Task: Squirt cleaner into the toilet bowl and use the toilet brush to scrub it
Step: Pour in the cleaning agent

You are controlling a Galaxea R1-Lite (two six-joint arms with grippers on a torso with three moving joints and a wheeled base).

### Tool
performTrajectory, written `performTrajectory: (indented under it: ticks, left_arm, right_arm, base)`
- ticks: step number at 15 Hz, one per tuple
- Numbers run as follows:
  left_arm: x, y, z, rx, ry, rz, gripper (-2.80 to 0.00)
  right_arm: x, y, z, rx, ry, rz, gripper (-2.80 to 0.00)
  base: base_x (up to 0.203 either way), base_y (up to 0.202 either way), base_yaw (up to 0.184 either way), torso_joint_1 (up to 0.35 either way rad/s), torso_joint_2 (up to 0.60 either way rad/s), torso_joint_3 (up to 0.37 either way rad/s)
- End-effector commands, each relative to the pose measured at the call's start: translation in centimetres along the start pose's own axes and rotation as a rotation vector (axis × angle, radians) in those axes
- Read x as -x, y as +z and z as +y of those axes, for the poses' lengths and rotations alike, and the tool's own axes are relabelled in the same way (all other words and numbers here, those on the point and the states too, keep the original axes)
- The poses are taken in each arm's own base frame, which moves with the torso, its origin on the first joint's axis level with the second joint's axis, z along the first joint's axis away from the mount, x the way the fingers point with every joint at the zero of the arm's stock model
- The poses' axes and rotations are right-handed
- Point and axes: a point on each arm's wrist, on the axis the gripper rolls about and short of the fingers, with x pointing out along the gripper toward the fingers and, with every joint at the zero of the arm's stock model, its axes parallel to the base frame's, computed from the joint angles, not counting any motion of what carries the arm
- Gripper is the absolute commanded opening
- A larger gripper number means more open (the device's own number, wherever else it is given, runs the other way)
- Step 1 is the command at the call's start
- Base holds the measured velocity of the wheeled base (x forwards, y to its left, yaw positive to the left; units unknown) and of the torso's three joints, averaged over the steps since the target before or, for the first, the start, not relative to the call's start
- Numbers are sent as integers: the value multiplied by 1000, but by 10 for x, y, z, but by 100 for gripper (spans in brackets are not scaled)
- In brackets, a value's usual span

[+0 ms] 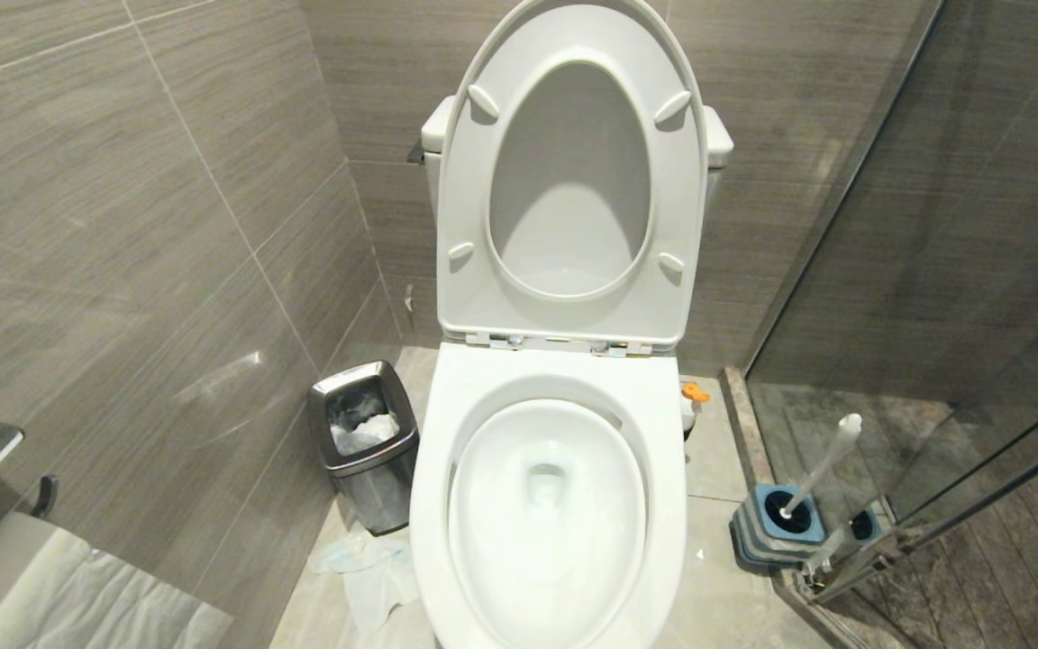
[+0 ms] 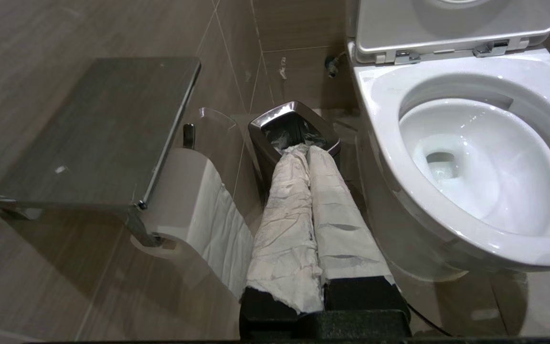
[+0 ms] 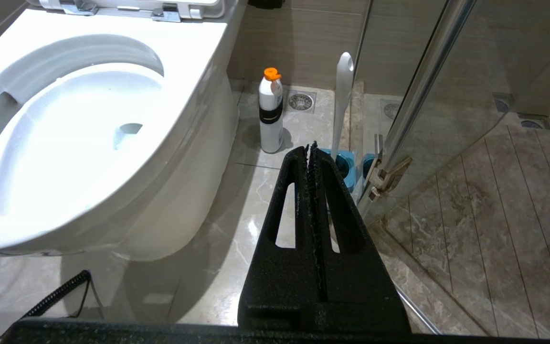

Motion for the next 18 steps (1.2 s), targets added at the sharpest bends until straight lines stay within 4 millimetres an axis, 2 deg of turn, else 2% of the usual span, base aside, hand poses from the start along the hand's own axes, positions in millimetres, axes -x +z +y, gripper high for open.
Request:
performTrajectory:
  ticks: [1, 5, 8, 15, 18]
  left_arm:
    - [-4, -14, -2, 6, 11, -107, -280]
    - [-24, -42, -4, 9, 45, -227, -280]
    - [-28, -56, -6, -4, 35, -168, -280]
    - [-29, -83, -10, -7, -4, 94, -280]
    - [-29, -83, -10, 3, -16, 92, -280]
  right_arm:
    - [0, 0, 0, 0, 0, 2, -280]
    - [0, 0, 0, -1, 0, 2, -280]
    - [0, 0, 0, 0, 0, 2, -280]
    - [0, 0, 0, -1, 0, 2, -280]
    - [0, 0, 0, -1, 0, 2, -280]
  base:
    - [0, 0, 0, 0, 0, 0]
    - [0, 0, 0, 0, 0, 0]
    - [0, 0, 0, 0, 0, 0]
    - [0, 0, 0, 0, 0, 0]
    - [0, 0, 0, 0, 0, 0]
